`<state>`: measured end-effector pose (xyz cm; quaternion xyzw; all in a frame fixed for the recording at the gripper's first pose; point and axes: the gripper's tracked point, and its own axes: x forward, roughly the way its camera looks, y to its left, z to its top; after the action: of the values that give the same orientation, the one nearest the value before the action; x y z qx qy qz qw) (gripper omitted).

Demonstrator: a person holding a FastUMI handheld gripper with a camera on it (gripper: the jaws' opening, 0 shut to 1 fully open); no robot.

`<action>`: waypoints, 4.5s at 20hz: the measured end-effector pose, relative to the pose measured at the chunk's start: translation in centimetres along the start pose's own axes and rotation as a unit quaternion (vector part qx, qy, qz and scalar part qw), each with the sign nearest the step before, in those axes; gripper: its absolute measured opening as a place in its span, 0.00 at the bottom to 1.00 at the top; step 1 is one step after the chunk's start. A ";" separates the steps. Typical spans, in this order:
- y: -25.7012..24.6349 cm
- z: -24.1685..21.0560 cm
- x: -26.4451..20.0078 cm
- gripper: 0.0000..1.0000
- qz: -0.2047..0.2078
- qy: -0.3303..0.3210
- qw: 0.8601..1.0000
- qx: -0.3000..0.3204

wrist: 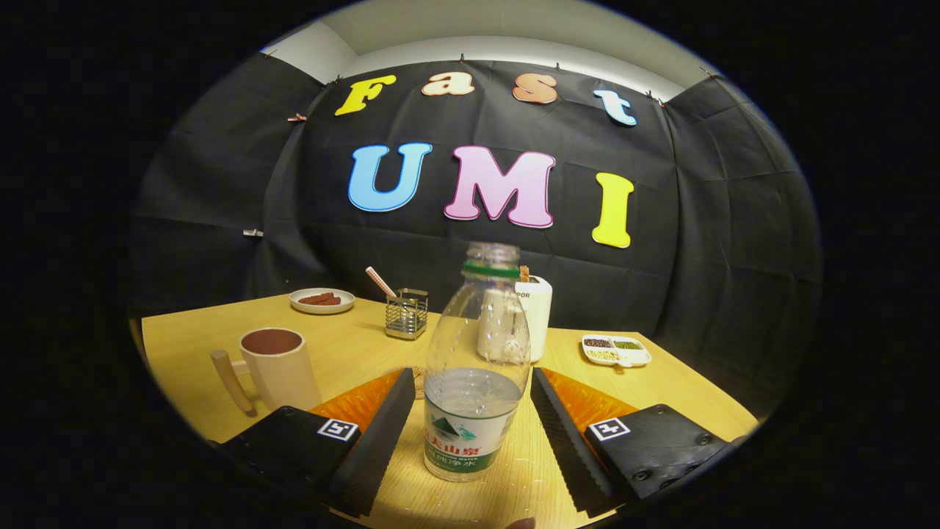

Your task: Take the bottle from table, then pour the juice into the cup, finally place the bottle on the coaster

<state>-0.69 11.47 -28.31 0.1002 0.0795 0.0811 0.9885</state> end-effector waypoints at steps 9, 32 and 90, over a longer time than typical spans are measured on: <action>0.0 -0.8 2.6 0.76 -0.006 0.030 0.999 0.022; 3.9 5.2 2.5 0.70 0.033 0.039 0.923 -0.381; 8.3 2.8 6.1 0.70 0.115 0.015 0.641 -0.758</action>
<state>4.56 20.06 -24.67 -0.6775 -0.0075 0.2271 0.6996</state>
